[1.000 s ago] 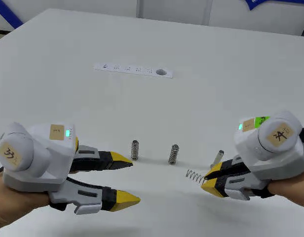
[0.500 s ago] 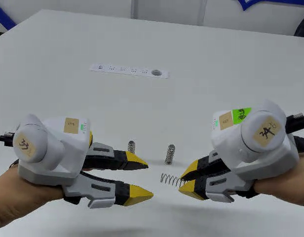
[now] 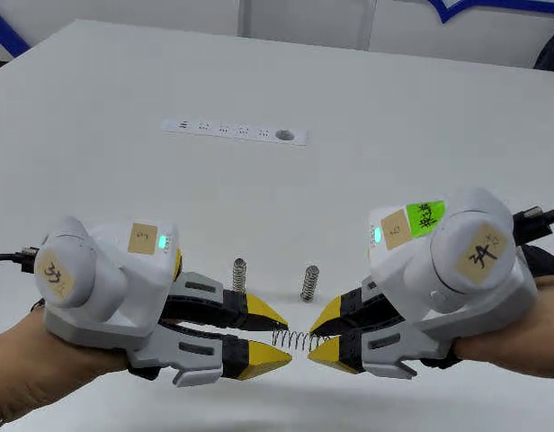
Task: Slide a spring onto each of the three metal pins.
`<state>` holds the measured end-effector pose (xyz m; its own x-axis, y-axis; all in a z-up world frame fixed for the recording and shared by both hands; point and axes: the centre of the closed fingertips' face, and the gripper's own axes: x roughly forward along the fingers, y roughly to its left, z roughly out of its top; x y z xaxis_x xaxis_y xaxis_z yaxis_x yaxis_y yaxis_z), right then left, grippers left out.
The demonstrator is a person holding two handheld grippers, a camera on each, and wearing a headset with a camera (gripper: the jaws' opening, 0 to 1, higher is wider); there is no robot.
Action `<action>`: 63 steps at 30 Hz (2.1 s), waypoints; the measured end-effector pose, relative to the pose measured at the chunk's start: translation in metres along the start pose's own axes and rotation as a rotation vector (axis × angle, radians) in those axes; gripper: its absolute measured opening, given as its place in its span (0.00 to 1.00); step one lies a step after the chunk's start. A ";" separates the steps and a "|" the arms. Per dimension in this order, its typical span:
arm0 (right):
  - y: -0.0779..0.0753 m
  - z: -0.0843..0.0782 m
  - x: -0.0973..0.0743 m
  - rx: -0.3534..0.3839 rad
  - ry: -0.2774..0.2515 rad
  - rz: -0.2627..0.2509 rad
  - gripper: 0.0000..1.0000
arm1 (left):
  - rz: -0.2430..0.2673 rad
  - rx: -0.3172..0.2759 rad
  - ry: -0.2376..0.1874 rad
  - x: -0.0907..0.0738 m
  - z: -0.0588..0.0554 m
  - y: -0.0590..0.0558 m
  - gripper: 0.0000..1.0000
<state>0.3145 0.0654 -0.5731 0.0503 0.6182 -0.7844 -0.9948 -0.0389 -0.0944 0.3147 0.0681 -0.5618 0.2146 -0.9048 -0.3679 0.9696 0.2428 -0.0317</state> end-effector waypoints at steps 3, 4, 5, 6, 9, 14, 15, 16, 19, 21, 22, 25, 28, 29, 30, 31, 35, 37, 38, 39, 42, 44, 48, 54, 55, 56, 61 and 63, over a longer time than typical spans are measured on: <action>0.001 0.000 0.000 -0.013 0.001 0.003 0.11 | -0.003 0.003 0.003 0.000 -0.001 0.000 0.13; 0.001 -0.001 0.000 -0.017 0.000 0.004 0.11 | -0.004 0.005 0.003 0.000 0.000 0.000 0.12; 0.001 0.000 0.000 -0.023 -0.001 0.002 0.11 | -0.006 0.005 0.003 0.000 0.000 0.000 0.12; 0.001 0.000 0.000 -0.026 -0.004 0.002 0.11 | -0.008 0.005 0.002 0.000 0.000 -0.001 0.12; 0.002 0.000 -0.001 -0.021 -0.015 0.008 0.11 | -0.018 0.007 0.001 0.000 0.000 -0.002 0.11; 0.005 -0.003 0.000 0.002 -0.019 0.023 0.12 | -0.033 -0.001 0.000 0.001 -0.001 -0.005 0.10; 0.005 -0.004 0.000 0.004 -0.019 0.024 0.13 | -0.036 -0.002 0.000 0.001 -0.001 -0.006 0.10; 0.005 -0.005 0.001 0.011 -0.018 0.026 0.14 | -0.040 -0.003 -0.001 0.001 -0.001 -0.007 0.10; 0.005 -0.006 0.002 0.020 -0.021 0.031 0.14 | -0.038 -0.003 -0.013 0.000 0.003 -0.007 0.10; 0.005 -0.007 0.003 0.025 -0.021 0.033 0.14 | -0.034 -0.009 -0.031 -0.001 0.007 -0.007 0.10; 0.005 -0.008 0.003 0.026 -0.020 0.034 0.14 | -0.032 -0.011 -0.036 -0.001 0.008 -0.007 0.10; 0.006 -0.007 0.003 0.029 -0.026 0.034 0.13 | -0.031 -0.020 -0.046 -0.002 0.009 -0.007 0.10; 0.005 -0.004 0.000 0.037 -0.037 0.032 0.12 | -0.028 -0.022 -0.041 -0.002 0.006 -0.007 0.10; 0.005 -0.003 -0.001 0.038 -0.040 0.032 0.12 | -0.027 -0.023 -0.042 -0.002 0.006 -0.007 0.10; 0.004 -0.002 -0.002 0.040 -0.044 0.029 0.12 | -0.026 -0.025 -0.042 -0.002 0.006 -0.007 0.10; 0.003 0.001 -0.005 0.044 -0.051 0.027 0.12 | -0.024 -0.027 -0.042 -0.002 0.006 -0.006 0.10; 0.000 0.014 -0.012 0.066 -0.099 0.023 0.12 | -0.020 -0.027 -0.035 -0.002 0.004 -0.006 0.10; 0.000 0.021 -0.015 0.069 -0.121 0.024 0.12 | -0.019 -0.027 -0.033 -0.002 0.003 -0.005 0.10; 0.001 0.026 -0.016 0.072 -0.136 0.025 0.12 | -0.016 -0.026 -0.031 -0.002 0.003 -0.005 0.10; 0.002 0.029 -0.016 0.076 -0.144 0.031 0.12 | -0.012 -0.025 -0.030 -0.002 0.003 -0.004 0.10; 0.003 0.041 -0.017 0.083 -0.190 0.034 0.12 | -0.014 -0.024 -0.029 -0.001 0.003 -0.004 0.10; 0.003 0.047 -0.017 0.082 -0.200 0.040 0.11 | -0.017 -0.021 -0.029 0.000 0.003 -0.005 0.10; 0.004 0.055 -0.014 0.066 -0.207 0.040 0.11 | -0.021 -0.016 -0.027 0.002 0.004 -0.006 0.10; 0.003 0.056 -0.012 0.060 -0.208 0.042 0.11 | -0.019 -0.014 -0.024 0.001 0.003 -0.005 0.11; 0.003 0.056 -0.012 0.061 -0.207 0.041 0.11 | -0.015 -0.014 -0.023 0.001 0.003 -0.004 0.11; 0.002 0.056 -0.012 0.062 -0.206 0.040 0.11 | -0.014 -0.016 -0.023 0.001 0.003 -0.004 0.11; -0.003 0.055 -0.016 0.073 -0.213 0.027 0.11 | -0.004 -0.021 -0.018 0.001 0.002 0.000 0.17; -0.007 0.052 -0.019 0.079 -0.213 0.016 0.11 | -0.002 -0.023 -0.020 0.000 0.002 0.001 0.18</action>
<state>0.3159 0.0953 -0.5255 0.0231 0.7700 -0.6376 -0.9996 0.0063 -0.0286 0.3153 0.0678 -0.5604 0.2153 -0.9120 -0.3491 0.9670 0.2489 -0.0537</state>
